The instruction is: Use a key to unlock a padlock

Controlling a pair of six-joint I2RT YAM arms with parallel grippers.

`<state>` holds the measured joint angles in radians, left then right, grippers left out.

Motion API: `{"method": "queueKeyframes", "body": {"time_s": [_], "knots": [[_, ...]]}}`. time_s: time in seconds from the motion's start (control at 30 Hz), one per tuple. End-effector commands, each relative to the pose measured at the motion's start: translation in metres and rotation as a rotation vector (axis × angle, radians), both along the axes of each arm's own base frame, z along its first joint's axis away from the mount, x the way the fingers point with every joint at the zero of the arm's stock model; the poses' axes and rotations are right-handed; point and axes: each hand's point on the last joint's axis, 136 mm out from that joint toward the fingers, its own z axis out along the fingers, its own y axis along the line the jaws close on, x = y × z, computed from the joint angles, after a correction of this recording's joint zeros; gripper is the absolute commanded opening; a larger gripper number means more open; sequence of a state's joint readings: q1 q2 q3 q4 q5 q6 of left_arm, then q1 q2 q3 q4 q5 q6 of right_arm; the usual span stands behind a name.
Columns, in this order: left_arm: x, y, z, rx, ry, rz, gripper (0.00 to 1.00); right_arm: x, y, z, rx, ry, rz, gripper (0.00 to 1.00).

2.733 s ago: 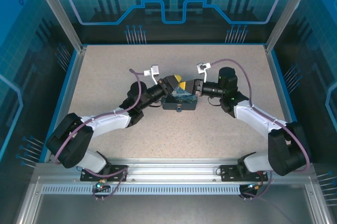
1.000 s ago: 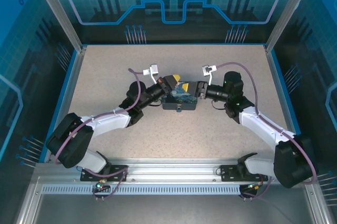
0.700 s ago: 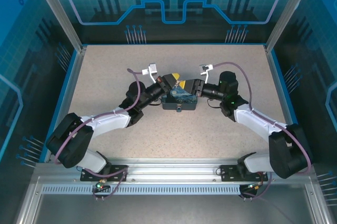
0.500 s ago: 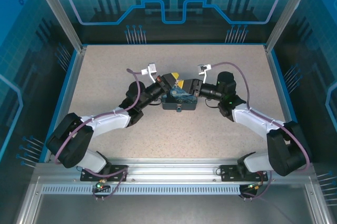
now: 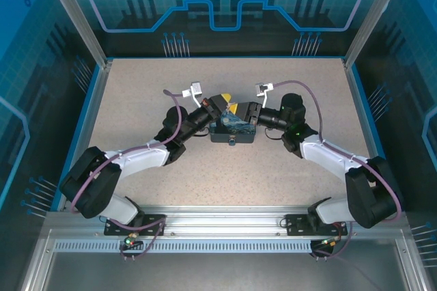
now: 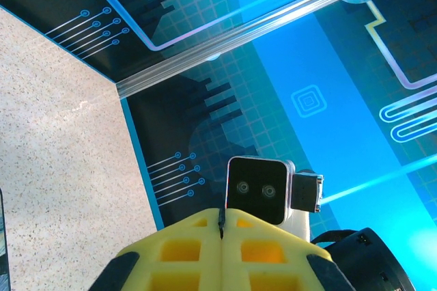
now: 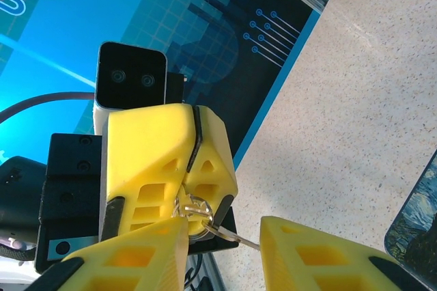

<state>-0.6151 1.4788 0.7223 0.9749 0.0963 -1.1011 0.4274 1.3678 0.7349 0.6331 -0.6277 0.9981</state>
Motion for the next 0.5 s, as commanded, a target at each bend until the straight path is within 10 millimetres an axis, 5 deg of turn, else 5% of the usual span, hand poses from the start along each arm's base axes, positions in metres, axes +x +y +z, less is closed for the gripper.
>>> {"method": "queueKeyframes", "body": {"time_s": [0.0,0.47], "knots": [[-0.0024,-0.0008,0.0017,-0.014,-0.018,-0.005,0.00,-0.0014,0.0057,0.0272,0.043,-0.079,0.002,0.32],[-0.0040,-0.0003,0.0028,-0.013,-0.020,-0.008,0.00,-0.0029,0.0079,0.0317,0.043,-0.086,0.001,0.32]]}}
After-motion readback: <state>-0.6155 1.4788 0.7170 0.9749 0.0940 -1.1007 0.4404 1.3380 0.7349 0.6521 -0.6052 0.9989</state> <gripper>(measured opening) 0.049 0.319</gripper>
